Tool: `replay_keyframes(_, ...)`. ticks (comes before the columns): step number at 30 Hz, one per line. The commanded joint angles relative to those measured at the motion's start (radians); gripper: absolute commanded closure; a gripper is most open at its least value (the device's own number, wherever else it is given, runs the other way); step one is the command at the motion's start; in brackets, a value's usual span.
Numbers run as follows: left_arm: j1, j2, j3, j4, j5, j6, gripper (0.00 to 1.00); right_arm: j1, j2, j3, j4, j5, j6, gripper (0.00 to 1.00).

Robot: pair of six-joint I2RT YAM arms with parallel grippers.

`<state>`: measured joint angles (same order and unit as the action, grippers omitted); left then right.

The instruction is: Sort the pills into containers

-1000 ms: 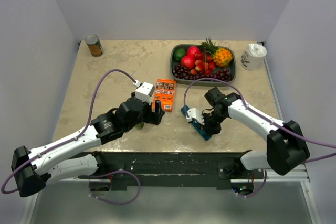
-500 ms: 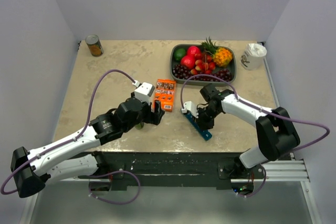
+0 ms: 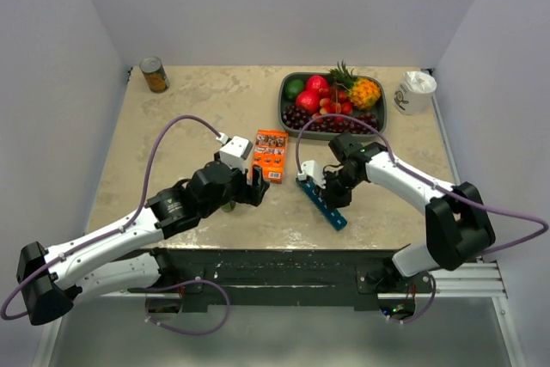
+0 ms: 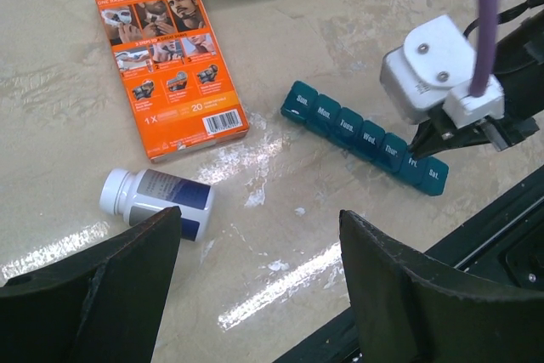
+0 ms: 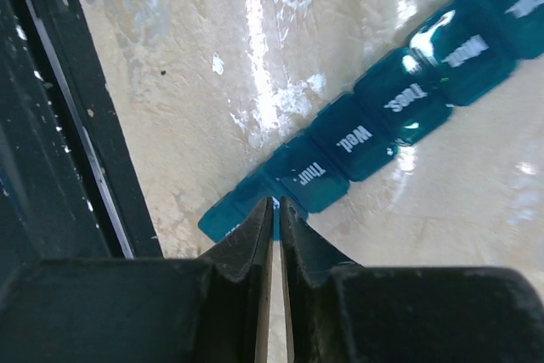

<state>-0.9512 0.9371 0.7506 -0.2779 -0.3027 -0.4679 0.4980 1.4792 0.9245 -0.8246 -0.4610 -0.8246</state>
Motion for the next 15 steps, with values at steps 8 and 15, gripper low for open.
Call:
replay_keyframes(8, 0.005, -0.021, 0.001, 0.045, 0.005, 0.009, 0.21, 0.001, -0.071, -0.016, -0.018, -0.004, -0.011, 0.89)
replay_keyframes(15, 0.005, -0.026, -0.010, 0.051, 0.010, 0.005, 0.21, 0.002, 0.119, -0.104, 0.082, 0.100, -0.005, 0.92)
